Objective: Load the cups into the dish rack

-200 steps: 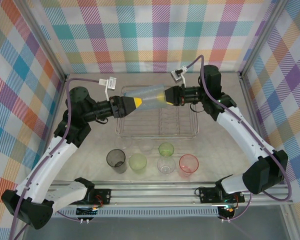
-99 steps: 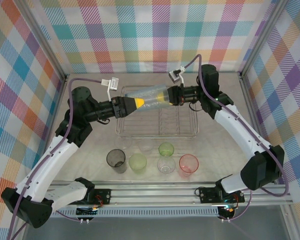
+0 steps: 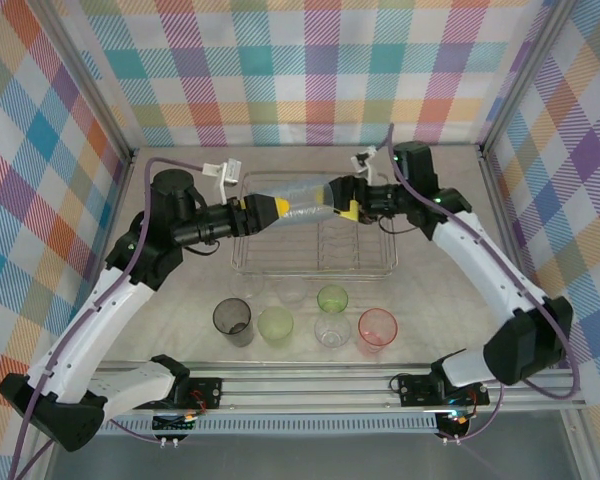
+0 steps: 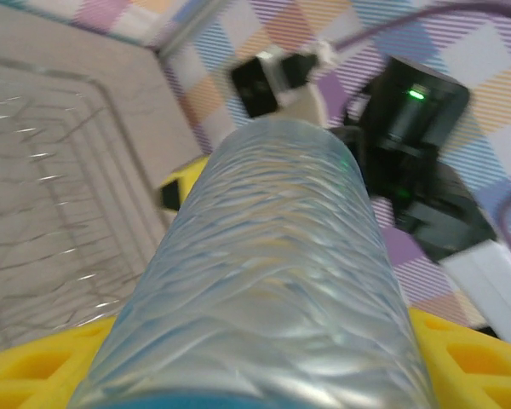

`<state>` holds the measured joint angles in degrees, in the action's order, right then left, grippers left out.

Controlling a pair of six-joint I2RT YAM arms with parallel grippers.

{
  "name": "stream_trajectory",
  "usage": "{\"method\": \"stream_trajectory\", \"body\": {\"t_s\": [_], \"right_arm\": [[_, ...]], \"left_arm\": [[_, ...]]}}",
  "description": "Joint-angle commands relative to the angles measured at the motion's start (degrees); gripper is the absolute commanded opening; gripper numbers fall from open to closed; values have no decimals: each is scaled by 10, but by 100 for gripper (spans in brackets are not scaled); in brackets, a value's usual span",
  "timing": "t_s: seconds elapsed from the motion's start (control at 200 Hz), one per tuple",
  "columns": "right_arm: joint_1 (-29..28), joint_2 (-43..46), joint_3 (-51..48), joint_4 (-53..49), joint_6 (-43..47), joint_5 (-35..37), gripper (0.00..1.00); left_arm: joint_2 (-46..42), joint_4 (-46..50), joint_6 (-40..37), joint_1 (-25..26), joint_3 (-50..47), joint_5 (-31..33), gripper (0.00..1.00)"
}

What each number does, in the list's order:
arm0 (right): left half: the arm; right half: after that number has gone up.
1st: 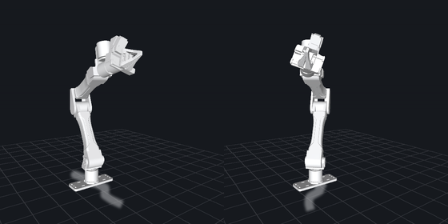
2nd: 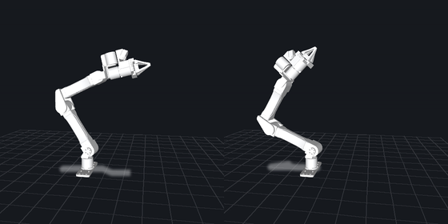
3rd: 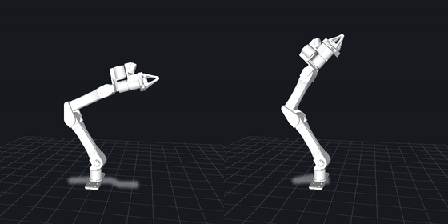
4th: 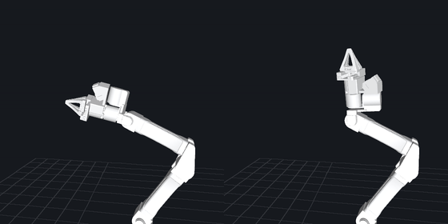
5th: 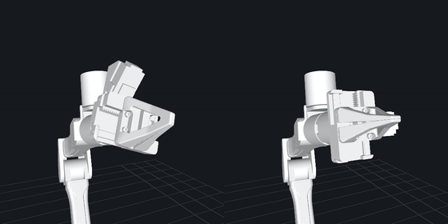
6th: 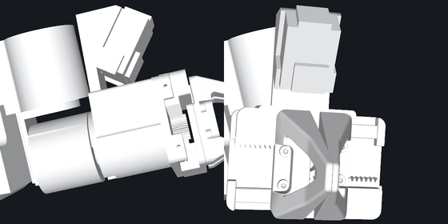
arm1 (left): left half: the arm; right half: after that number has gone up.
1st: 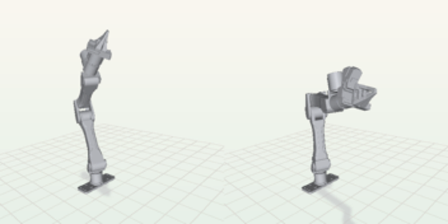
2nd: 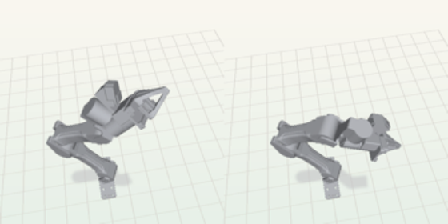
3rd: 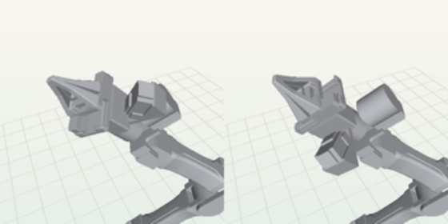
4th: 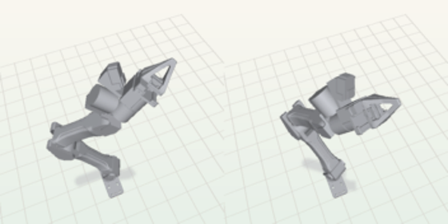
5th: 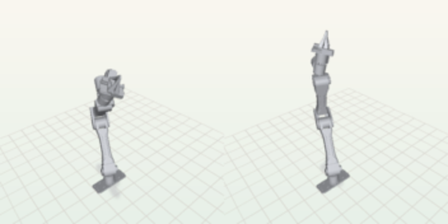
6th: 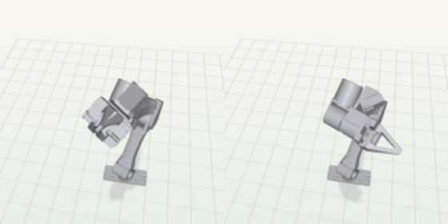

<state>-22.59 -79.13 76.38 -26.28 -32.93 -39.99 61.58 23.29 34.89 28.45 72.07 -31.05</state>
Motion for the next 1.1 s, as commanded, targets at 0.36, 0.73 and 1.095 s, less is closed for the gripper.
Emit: {"method": "stream_trajectory", "body": {"t_s": [0.36, 0.73, 1.095], "right_arm": [[20, 233, -110, -258, 196, 535, 99], [22, 244, -162, -289, 212, 570, 99], [22, 283, -216, -272, 221, 562, 99]], "left_arm": [[289, 457, -131, 3, 378, 418, 0], [597, 622, -224, -30, 648, 375, 0], [682, 585, -227, -58, 682, 362, 0]]}}
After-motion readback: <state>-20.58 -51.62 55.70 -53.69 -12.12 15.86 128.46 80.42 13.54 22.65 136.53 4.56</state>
